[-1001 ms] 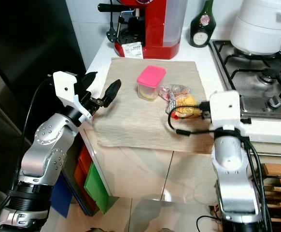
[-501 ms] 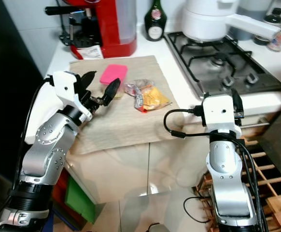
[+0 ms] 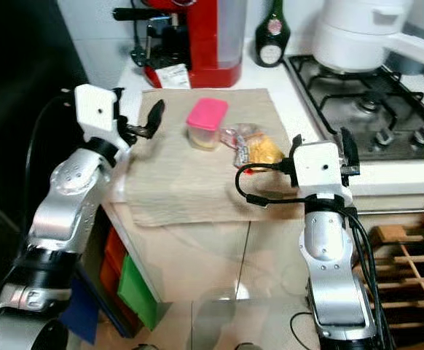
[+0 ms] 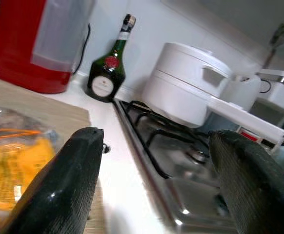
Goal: Restocking fridge
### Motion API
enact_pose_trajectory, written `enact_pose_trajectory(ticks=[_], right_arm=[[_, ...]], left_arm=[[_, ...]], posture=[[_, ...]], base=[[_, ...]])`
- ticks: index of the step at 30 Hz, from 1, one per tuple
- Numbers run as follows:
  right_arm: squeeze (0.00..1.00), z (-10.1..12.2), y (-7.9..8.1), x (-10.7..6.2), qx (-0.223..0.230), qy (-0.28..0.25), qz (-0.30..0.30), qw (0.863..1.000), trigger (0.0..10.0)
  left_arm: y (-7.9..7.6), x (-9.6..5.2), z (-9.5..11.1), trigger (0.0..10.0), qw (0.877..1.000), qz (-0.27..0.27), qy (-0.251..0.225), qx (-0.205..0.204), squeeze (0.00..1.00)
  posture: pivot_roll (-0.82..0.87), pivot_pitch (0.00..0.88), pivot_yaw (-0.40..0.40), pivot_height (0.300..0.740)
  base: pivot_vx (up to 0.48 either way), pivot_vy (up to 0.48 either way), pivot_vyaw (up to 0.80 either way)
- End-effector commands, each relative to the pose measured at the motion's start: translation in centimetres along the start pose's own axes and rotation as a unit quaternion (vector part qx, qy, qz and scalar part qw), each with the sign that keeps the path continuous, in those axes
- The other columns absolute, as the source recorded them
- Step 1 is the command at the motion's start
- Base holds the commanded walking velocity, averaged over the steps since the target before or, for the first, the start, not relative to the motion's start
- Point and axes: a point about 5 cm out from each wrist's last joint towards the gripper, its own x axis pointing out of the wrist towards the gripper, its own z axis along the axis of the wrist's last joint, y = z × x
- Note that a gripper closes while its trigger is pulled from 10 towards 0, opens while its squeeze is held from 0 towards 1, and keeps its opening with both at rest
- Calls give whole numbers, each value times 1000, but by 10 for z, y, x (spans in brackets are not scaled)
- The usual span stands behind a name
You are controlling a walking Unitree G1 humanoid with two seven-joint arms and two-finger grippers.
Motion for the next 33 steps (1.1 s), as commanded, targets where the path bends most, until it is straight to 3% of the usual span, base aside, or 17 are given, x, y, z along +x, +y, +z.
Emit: enact_pose_trajectory(ticks=[1, 4, 8, 9, 11, 14, 21, 33], right_arm=[[0, 3, -1, 0, -3, -10, -5, 1000, 10000], [0, 1, -7, -5, -8, -7, -16, 1000, 10000], [0, -12, -12, -14, 3, 29, -23, 999, 10000], [345, -15, -12, -17, 5, 38, -23, 999, 10000], [306, -17, -12, -20, 4, 44, -24, 999, 10000], [0, -18, -14, -22, -1, 48, -26, 999, 10000], [0, -18, -14, -22, -3, 50, -20, 999, 10000], [0, -18, -14, -22, -4, 50, -17, 999, 10000]], left_arm=[[-11, 6, -3, 10000, 1000, -17, 13, 3, 0], [-23, 16, -5, 10000, 999, -35, 18, -7, 0], [-23, 23, -8, 10000, 999, -26, 32, -26, 0], [-21, 26, -10, 10000, 999, -17, 38, -31, 0], [-18, 29, -10, 10000, 999, -1, 43, -31, 0], [-14, 35, -7, 10000, 998, 20, 43, -34, 0], [-31, 44, -9, 10000, 996, -15, 51, -77, 0], [-51, 42, -26, 10000, 992, -12, 90, -82, 0]], posture=[[-183, 0, 99, 740], [-199, 0, 106, 740], [-212, 0, 110, 740], [-214, 0, 111, 740], [-224, 0, 114, 740], [-230, 0, 113, 740], [-230, 0, 107, 740], [-239, 0, 107, 740]], base=[[0, 0, 0], [0, 0, 0], [0, 0, 0], [0, 0, 0], [0, 0, 0], [0, 0, 0], [0, 0, 0], [0, 0, 0]])
